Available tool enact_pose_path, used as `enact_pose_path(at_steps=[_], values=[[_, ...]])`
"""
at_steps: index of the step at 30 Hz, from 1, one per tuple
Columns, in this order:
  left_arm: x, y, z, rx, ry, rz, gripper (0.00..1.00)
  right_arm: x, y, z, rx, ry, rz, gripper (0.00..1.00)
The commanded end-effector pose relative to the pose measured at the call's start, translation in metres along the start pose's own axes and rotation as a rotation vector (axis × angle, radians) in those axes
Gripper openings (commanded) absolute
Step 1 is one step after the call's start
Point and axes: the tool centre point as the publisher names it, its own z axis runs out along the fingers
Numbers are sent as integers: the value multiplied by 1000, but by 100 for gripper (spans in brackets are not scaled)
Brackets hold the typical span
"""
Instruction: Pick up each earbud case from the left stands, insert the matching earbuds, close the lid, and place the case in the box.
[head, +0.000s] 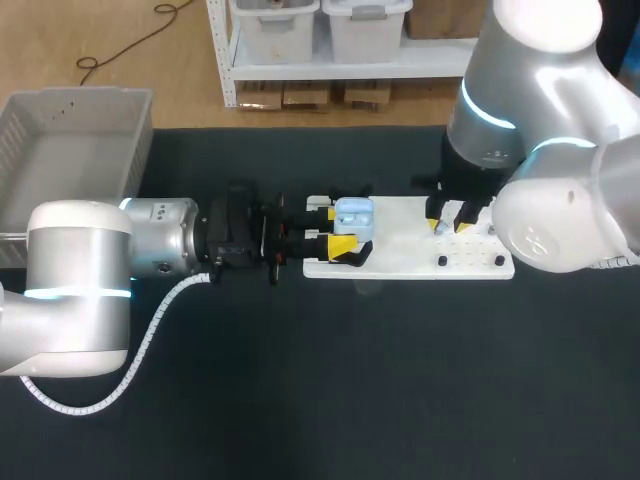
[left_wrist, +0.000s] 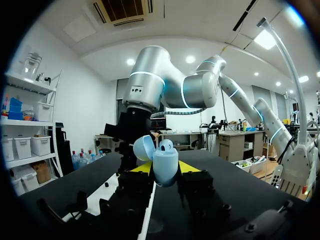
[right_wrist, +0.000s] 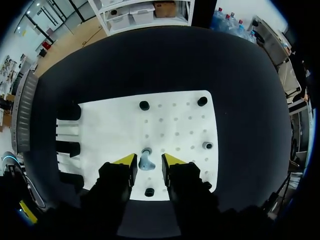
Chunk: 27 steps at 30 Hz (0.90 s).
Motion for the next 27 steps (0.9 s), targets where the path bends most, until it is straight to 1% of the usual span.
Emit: enact_pose_path(at_steps=[1,19,24,27], values=[[0,-1,0,-6,-1,3,0,0,0,1,1,2,0,31],[0,-1,0,-6,-1,3,0,-1,2,3,3,8,-10,28],[0,-1,0,-6,-1,3,0,-1,2,3,4,8,-9,24],[0,-1,0,-6,-1,3,0,0,2,4,4,9,-9,22]])
